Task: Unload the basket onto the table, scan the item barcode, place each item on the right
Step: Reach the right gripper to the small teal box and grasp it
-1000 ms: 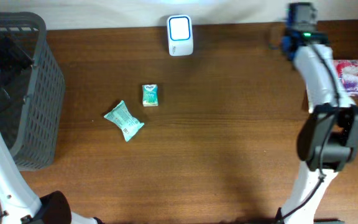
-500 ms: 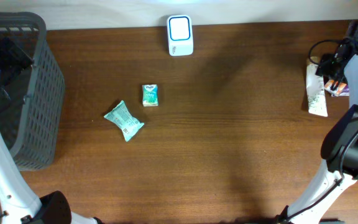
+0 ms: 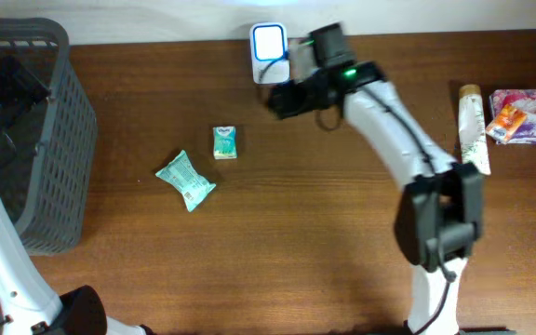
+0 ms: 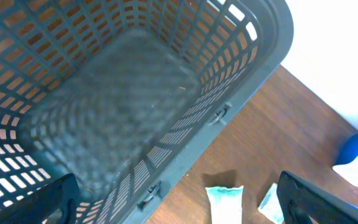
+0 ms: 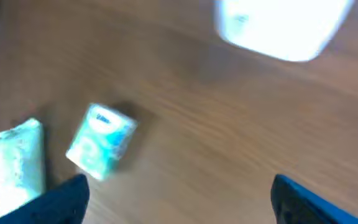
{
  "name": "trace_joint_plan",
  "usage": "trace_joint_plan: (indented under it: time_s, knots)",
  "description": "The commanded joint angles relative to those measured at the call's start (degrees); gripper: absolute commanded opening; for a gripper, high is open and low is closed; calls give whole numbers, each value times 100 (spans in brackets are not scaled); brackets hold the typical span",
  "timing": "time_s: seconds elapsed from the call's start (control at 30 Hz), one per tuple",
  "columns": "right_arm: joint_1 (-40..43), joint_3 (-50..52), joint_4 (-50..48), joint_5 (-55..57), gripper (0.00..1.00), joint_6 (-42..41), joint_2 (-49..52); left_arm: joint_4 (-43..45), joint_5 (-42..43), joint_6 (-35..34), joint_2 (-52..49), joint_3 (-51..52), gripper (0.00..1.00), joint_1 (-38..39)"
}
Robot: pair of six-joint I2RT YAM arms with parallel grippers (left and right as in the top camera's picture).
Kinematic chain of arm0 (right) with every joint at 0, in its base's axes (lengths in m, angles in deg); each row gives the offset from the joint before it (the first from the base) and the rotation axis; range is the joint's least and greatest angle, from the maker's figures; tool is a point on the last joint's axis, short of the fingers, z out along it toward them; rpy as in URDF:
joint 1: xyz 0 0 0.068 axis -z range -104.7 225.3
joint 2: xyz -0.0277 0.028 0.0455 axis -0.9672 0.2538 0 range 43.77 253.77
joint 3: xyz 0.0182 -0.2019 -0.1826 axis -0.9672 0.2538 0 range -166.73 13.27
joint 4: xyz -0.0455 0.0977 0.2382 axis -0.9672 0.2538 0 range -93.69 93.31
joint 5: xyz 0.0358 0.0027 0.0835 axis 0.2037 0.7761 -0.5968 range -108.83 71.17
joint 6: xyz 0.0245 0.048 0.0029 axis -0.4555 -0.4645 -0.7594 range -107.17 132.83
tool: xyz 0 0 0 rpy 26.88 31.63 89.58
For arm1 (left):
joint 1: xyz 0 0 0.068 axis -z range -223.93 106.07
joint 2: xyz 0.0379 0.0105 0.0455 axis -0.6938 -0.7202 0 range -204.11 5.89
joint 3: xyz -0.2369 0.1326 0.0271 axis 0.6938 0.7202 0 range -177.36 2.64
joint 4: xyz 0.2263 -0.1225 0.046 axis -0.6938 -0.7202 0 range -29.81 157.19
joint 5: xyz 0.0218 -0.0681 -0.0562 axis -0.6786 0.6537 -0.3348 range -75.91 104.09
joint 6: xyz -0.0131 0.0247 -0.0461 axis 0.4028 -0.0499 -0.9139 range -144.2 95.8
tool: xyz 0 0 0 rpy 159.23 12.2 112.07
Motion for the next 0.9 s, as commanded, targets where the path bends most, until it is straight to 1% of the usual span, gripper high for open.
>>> trace_joint_plan:
  time_s: [0.0, 0.07, 0.17, 0.2, 0.23, 0.27, 0.3, 0.47, 0.5, 0.57, 0.6, 0.67, 0.7, 0.73, 0.77, 0.8, 0.87]
  knots:
    - [-457, -44, -409, -111, 96, -802, 529, 4, -44, 92, 2, -42, 99, -20]
    - [-656, -44, -654, -107, 100, -868, 702, 4, -44, 92, 2, -42, 99, -20]
    - [-881, -44, -962, -22, 99, -1016, 1073, 7, -44, 94, 2, -42, 99, -20]
    - [-892, -44, -1014, 17, 92, -1099, 1211, 7, -44, 92, 2, -42, 99, -20]
    - [-892, -44, -1016, 103, 74, -1344, 1384, 4, -44, 92, 2, -42, 99, -20]
    - [-892, -44, -1008, 101, 58, -1423, 1473, 4, -44, 94, 2, -42, 99, -20]
    - [-892, -44, -988, 101, 50, -1421, 1523, 4, -44, 92, 2, -42, 99, -20]
    - [-997, -44, -973, 72, 49, -1419, 1541, 4, -44, 92, 2, -42, 99, -20]
    - [-1012, -44, -946, 85, 44, -1419, 1550, 7, -44, 92, 2, -42, 99, -20]
    - [-992, -46, -778, 249, 18, -1423, 1547, 4, -44, 94, 2, -42, 99, -17]
    - [-918, -48, -407, 573, 9, -1537, 1453, 4, -44, 94, 2, -42, 99, -20]
    - [-763, -105, 192, 1239, 9, -1698, 1187, 4, -44, 94, 2, -42, 99, -20]
    - [-640, -247, 699, 1742, 11, -1694, 953, 4, -44, 94, 2, -42, 99, -20]
    - [-577, -339, 1003, 2063, 12, -1692, 780, 4, -44, 94, 2, -42, 99, -20]
    - [-542, -411, 1246, 2227, 17, -1668, 610, 4, -44, 92, 2, -42, 99, -20]
    - [-538, -439, 1364, 2234, 25, -1563, 459, 4, -44, 92, 2, -42, 99, -20]
    - [-573, -444, 1443, 2227, 34, -1565, 308, 4, -44, 92, 2, -42, 99, -20]
